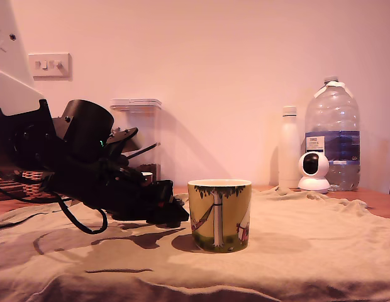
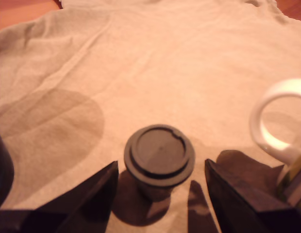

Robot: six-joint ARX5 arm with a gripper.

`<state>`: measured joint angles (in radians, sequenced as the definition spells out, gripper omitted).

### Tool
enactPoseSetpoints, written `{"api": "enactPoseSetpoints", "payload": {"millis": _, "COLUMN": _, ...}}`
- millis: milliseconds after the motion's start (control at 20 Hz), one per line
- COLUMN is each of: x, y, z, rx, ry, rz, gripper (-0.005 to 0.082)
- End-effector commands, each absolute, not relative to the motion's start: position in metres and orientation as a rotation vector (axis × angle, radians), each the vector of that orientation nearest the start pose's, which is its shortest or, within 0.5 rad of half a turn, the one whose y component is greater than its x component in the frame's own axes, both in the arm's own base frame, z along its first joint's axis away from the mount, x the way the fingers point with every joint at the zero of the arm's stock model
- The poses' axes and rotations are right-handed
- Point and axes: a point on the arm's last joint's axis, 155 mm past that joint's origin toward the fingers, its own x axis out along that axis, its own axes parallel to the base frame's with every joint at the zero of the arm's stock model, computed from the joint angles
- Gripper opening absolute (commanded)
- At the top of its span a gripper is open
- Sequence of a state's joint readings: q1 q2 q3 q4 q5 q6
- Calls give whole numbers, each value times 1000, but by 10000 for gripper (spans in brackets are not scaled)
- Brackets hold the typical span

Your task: Pick up the coffee capsules on the table and drop them inside the coffee cup

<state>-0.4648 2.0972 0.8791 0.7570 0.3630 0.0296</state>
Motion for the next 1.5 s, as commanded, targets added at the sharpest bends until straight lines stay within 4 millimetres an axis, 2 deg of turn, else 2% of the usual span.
{"api": "enactPoseSetpoints", "payload": {"millis": 0, "x": 426, "y": -286, "z": 12, "rx": 59, "ry": 469, "rz": -814, "gripper": 499}}
{"api": "enactPoseSetpoints", "payload": {"millis": 100, "x": 429, "y": -284, "z": 11, "rx": 64, "ry": 471, "rz": -793, "gripper": 401}}
{"api": "enactPoseSetpoints", "payload": {"millis": 250, "x": 430, "y": -282, "z": 11, "rx": 67, "ry": 469, "rz": -783, "gripper": 191}}
{"api": "enactPoseSetpoints", "payload": {"millis": 300, "x": 431, "y": -283, "z": 12, "rx": 66, "ry": 467, "rz": -784, "gripper": 162}}
{"api": "enactPoseSetpoints", "payload": {"millis": 750, "x": 430, "y": -284, "z": 17, "rx": 66, "ry": 466, "rz": -793, "gripper": 160}}
{"api": "enactPoseSetpoints", "payload": {"millis": 1000, "x": 424, "y": -282, "z": 44, "rx": 97, "ry": 466, "rz": -803, "gripper": 160}}
{"api": "enactPoseSetpoints", "payload": {"millis": 1200, "x": 407, "y": -284, "z": 63, "rx": 94, "ry": 476, "rz": -859, "gripper": 160}}
{"api": "enactPoseSetpoints", "payload": {"millis": 1450, "x": 387, "y": -274, "z": 74, "rx": 94, "ry": 455, "rz": -865, "gripper": 160}}
